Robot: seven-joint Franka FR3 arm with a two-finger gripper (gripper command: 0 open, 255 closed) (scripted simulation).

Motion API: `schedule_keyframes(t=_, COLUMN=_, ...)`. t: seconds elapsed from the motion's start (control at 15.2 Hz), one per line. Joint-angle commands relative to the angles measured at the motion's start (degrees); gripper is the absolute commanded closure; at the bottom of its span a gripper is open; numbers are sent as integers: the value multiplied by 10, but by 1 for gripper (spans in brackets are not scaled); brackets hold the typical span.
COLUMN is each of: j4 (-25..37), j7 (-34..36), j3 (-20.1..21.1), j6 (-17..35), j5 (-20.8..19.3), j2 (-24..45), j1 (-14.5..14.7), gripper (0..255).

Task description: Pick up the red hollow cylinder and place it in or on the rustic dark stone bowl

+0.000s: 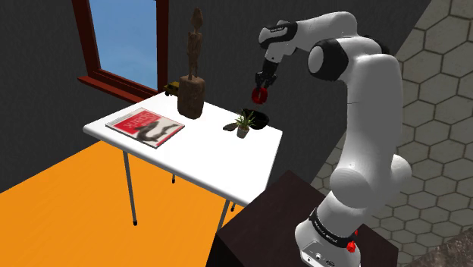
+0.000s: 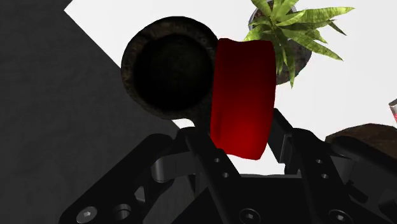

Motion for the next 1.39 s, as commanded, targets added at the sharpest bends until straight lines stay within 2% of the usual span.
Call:
schedule_keyframes(t=0.0, j4=80, j7=-12, j3=2, j6=-35, j5=10, j2=47, j1=-26, gripper=255)
schedule_keyframes(t=0.13, j4=187, j7=-19, j3=6, j6=-82, j5=20, j2=107, j1=-58, gripper=255)
schedule_keyframes(t=0.2, j4=328, j7=-18, j3=12, j6=-143, j5=29, j2=184, j1=-95, gripper=255)
schedule_keyframes(t=0.66, j4=240, j7=-28, j3=12, j6=-76, j5=28, j2=166, j1=-81, gripper=255)
schedule_keyframes(t=1.32, j4=170, j7=-38, j3=13, j6=-3, j5=33, j2=171, j1=-72, gripper=255)
